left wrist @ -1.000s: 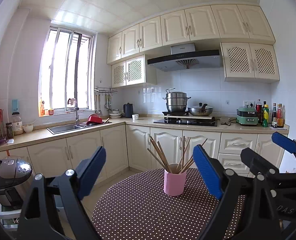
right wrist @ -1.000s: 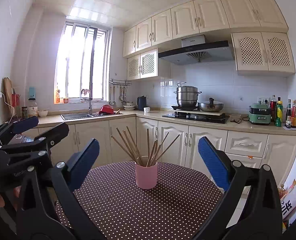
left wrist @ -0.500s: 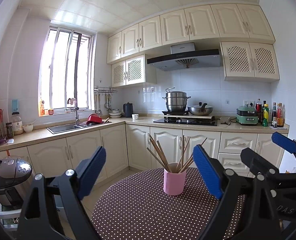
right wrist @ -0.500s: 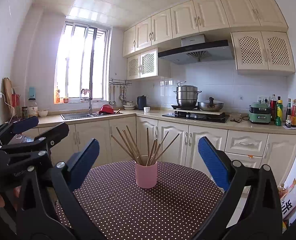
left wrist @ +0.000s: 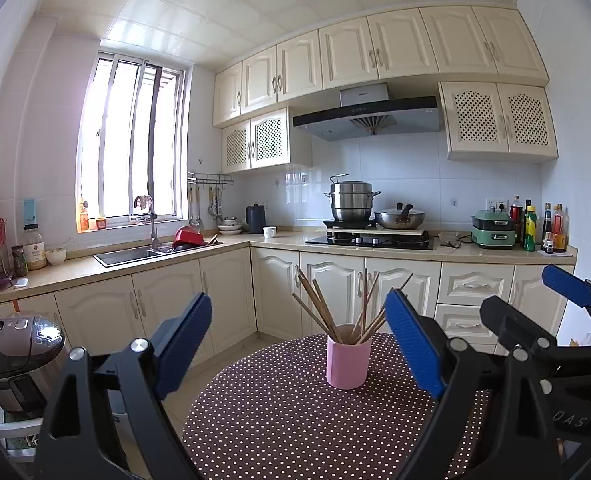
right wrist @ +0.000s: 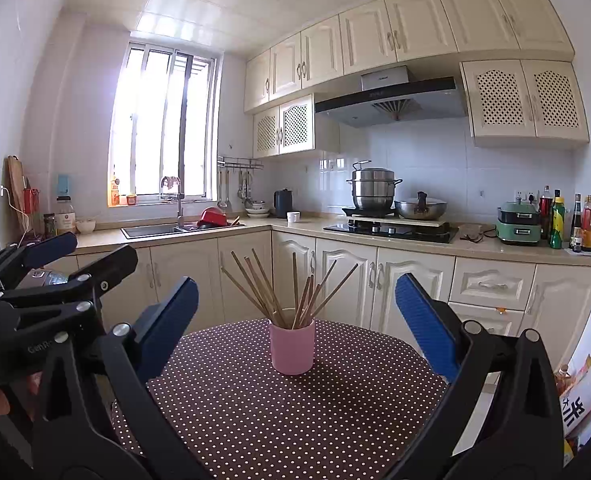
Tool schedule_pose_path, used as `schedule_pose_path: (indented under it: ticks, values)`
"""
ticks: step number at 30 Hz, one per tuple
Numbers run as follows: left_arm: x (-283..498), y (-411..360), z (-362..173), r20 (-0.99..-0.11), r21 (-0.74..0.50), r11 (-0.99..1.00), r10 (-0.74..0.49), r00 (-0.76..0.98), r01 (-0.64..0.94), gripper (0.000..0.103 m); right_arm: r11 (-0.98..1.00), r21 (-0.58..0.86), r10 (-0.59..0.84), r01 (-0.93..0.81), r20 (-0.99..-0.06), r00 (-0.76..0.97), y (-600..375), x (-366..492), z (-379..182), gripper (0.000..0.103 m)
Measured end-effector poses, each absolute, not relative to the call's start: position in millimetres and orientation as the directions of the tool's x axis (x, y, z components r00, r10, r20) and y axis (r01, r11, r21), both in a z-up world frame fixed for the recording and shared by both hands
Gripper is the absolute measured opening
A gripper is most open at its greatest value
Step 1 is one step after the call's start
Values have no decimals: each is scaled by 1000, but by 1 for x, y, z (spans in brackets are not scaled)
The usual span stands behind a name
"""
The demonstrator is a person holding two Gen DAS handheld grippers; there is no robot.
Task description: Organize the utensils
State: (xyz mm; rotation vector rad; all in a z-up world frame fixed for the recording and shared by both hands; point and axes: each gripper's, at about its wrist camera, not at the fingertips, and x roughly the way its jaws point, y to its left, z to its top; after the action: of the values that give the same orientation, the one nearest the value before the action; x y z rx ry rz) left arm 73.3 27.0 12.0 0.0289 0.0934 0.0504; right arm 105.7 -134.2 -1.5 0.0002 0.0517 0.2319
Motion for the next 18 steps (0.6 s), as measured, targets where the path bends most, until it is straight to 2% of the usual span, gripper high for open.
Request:
schedule_pose_path:
  ticks: [18]
  values:
    - [75,33,9,-95,35,998,50,994,-47,87,973,12,232,-231,-59,971,-134,107,-5,97]
